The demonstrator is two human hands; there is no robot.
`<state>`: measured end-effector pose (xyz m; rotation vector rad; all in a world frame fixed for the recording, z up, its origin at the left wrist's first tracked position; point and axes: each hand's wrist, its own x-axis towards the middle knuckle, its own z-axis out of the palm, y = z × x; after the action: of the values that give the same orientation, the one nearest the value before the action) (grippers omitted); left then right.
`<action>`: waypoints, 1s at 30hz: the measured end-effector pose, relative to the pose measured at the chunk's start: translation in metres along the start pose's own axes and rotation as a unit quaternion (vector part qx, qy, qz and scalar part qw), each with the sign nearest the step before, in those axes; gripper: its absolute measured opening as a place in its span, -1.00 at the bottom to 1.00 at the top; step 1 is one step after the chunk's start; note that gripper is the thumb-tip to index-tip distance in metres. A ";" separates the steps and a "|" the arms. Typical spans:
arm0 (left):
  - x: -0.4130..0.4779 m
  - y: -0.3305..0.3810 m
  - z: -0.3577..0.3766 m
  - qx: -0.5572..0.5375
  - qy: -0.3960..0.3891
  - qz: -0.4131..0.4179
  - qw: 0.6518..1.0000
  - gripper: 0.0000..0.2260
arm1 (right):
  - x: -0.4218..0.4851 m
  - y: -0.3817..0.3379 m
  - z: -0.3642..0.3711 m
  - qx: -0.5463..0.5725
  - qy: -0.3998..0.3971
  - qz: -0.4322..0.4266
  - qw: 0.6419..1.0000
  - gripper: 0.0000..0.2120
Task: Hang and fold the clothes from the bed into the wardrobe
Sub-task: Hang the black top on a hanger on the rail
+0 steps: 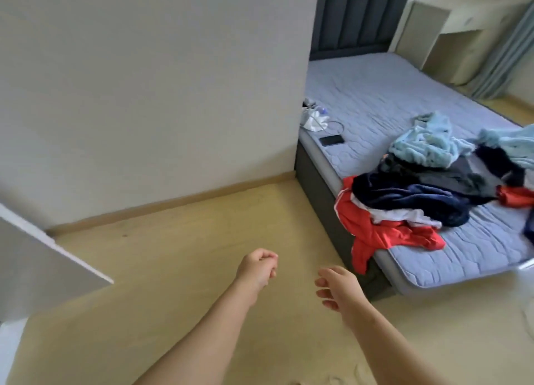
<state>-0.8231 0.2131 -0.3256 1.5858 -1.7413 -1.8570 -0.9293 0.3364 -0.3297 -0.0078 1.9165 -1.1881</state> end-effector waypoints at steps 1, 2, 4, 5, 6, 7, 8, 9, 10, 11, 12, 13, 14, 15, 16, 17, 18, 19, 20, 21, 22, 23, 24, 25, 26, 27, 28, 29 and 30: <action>0.002 0.008 0.020 0.008 -0.012 0.003 1.000 -0.81 | 0.005 0.002 -0.019 0.013 0.013 0.006 1.000 -0.89; 0.003 0.015 0.040 0.016 -0.027 0.006 1.000 -0.82 | 0.010 0.004 -0.038 0.027 0.024 0.011 0.999 -0.88; 0.005 0.026 0.077 0.039 -0.058 0.009 0.997 -0.82 | 0.020 0.006 -0.068 0.053 0.042 0.019 0.998 -0.87; 0.007 0.032 0.095 0.054 -0.074 0.010 0.996 -0.82 | 0.024 0.007 -0.081 0.066 0.050 0.022 0.996 -0.87; 0.009 0.037 0.111 0.068 -0.087 0.012 0.994 -0.81 | 0.029 0.008 -0.094 0.081 0.058 0.026 0.995 -0.87; 0.012 0.044 0.127 0.080 -0.098 0.013 0.992 -0.81 | 0.033 0.009 -0.106 0.095 0.066 0.029 0.993 -0.87; 0.017 0.052 0.141 0.090 -0.107 0.016 0.990 -0.81 | 0.038 0.010 -0.117 0.109 0.073 0.034 0.991 -0.88; 0.022 0.060 0.156 0.100 -0.115 0.021 0.988 -0.80 | 0.043 0.010 -0.128 0.121 0.078 0.040 0.989 -0.88; 0.028 0.068 0.170 0.111 -0.125 0.025 0.986 -0.80 | 0.049 0.010 -0.139 0.128 0.083 0.045 0.987 -0.88; 0.035 0.075 0.184 0.120 -0.134 0.028 0.983 -0.80 | 0.056 0.008 -0.150 0.132 0.089 0.050 0.986 -0.89; 0.043 0.083 0.199 0.127 -0.142 0.029 0.981 -0.79 | 0.064 0.004 -0.162 0.138 0.096 0.053 0.984 -0.89; 0.052 0.091 0.214 0.133 -0.150 0.029 0.979 -0.79 | 0.074 0.000 -0.175 0.147 0.106 0.054 0.982 -0.89; 0.062 0.100 0.230 0.138 -0.158 0.028 0.977 -0.79 | 0.086 -0.006 -0.189 0.160 0.116 0.053 0.979 -0.88; 0.073 0.110 0.248 0.140 -0.167 0.028 0.975 -0.79 | 0.100 -0.013 -0.204 0.171 0.127 0.051 0.976 -0.87; 0.086 0.121 0.265 0.138 -0.178 0.029 0.974 -0.79 | 0.115 -0.020 -0.219 0.176 0.138 0.050 0.974 -0.86; 0.098 0.132 0.283 0.135 -0.189 0.032 0.972 -0.79 | 0.129 -0.028 -0.233 0.175 0.147 0.050 0.972 -0.85; 0.111 0.144 0.300 0.133 -0.198 0.034 0.971 -0.79 | 0.145 -0.036 -0.246 0.175 0.153 0.052 0.971 -0.85; 0.124 0.156 0.318 0.133 -0.205 0.035 0.969 -0.79 | 0.160 -0.044 -0.259 0.177 0.155 0.058 0.970 -0.85; 0.138 0.169 0.335 0.135 -0.208 0.033 0.968 -0.80 | 0.175 -0.054 -0.271 0.177 0.155 0.066 0.970 -0.85; 0.151 0.183 0.351 0.137 -0.211 0.032 0.967 -0.81 | 0.188 -0.064 -0.283 0.172 0.154 0.071 0.970 -0.85; 0.163 0.195 0.365 0.142 -0.211 0.030 0.967 -0.82 | 0.200 -0.074 -0.295 0.164 0.153 0.073 0.972 -0.87; 0.174 0.207 0.379 0.149 -0.210 0.029 0.966 -0.83 | 0.211 -0.083 -0.307 0.155 0.155 0.073 0.973 -0.88; 0.186 0.219 0.392 0.155 -0.206 0.028 0.966 -0.83 | 0.223 -0.093 -0.320 0.149 0.160 0.069 0.973 -0.89; 0.196 0.230 0.405 0.160 -0.203 0.026 0.966 -0.83 | 0.235 -0.100 -0.333 0.146 0.165 0.068 0.973 -0.89; 0.206 0.239 0.416 0.164 -0.201 0.025 0.966 -0.82 | 0.245 -0.107 -0.343 0.146 0.167 0.071 0.973 -0.90; 0.215 0.247 0.426 0.169 -0.199 0.027 0.965 -0.82 | 0.254 -0.111 -0.352 0.148 0.167 0.077 0.972 -0.90; 0.223 0.254 0.436 0.176 -0.198 0.028 0.964 -0.81 | 0.263 -0.115 -0.360 0.153 0.164 0.085 0.971 -0.89; 0.230 0.260 0.446 0.179 -0.197 0.027 0.964 -0.81 | 0.270 -0.118 -0.368 0.159 0.161 0.094 0.970 -0.89; 0.235 0.264 0.455 0.177 -0.199 0.026 0.964 -0.80 | 0.278 -0.120 -0.376 0.165 0.158 0.103 0.968 -0.89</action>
<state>-1.3974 0.2559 -0.3538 1.3093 -2.3758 -2.0340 -1.4021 0.4300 -0.3568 0.5759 1.9039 -1.4128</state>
